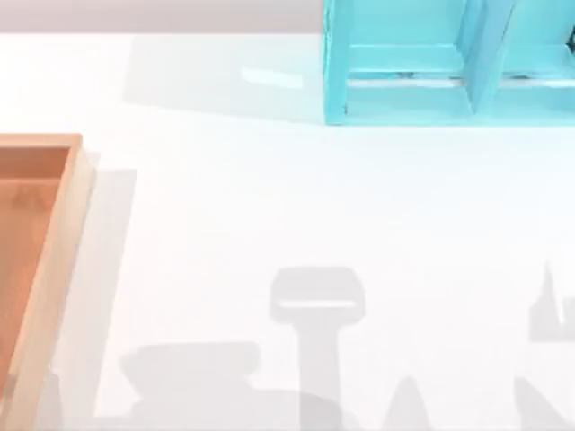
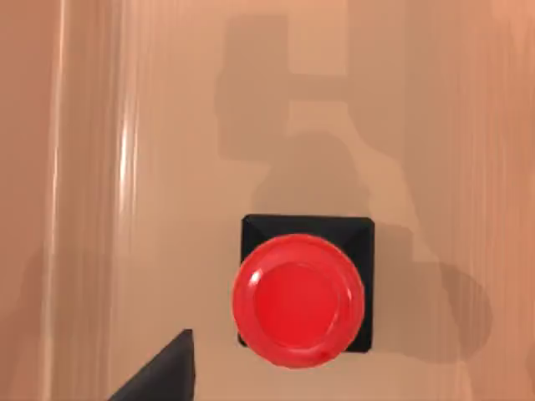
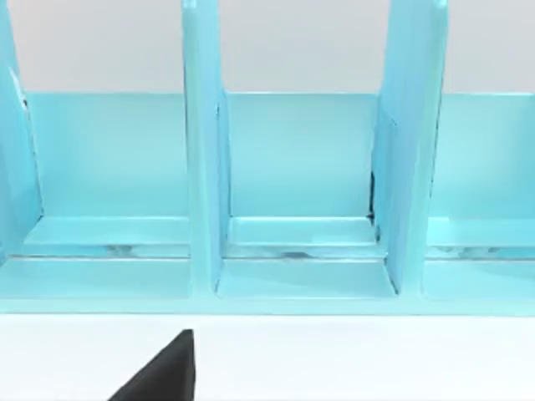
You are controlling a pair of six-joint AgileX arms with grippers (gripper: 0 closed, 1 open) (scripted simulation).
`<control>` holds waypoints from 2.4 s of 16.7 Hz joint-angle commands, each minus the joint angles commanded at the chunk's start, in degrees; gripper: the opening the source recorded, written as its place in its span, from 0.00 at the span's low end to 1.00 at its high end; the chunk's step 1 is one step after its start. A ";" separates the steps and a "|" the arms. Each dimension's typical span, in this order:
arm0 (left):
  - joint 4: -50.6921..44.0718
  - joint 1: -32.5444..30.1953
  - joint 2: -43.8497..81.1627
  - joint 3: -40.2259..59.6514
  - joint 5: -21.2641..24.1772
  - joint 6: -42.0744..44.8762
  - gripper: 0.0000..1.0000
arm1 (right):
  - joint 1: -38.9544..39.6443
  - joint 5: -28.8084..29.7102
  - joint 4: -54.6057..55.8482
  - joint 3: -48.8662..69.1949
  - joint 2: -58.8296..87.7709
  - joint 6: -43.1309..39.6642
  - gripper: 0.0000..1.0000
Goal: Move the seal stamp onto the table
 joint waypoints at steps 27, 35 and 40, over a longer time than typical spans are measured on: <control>1.23 5.74 31.47 4.26 -0.02 6.32 1.00 | 0.00 0.00 0.00 0.00 0.00 0.00 1.00; 1.23 5.74 31.47 4.26 -0.02 6.32 0.62 | 0.00 0.00 0.00 0.00 0.00 0.00 1.00; 1.23 5.74 31.47 4.26 -0.02 6.32 0.25 | 0.00 0.00 0.00 0.00 0.00 0.00 1.00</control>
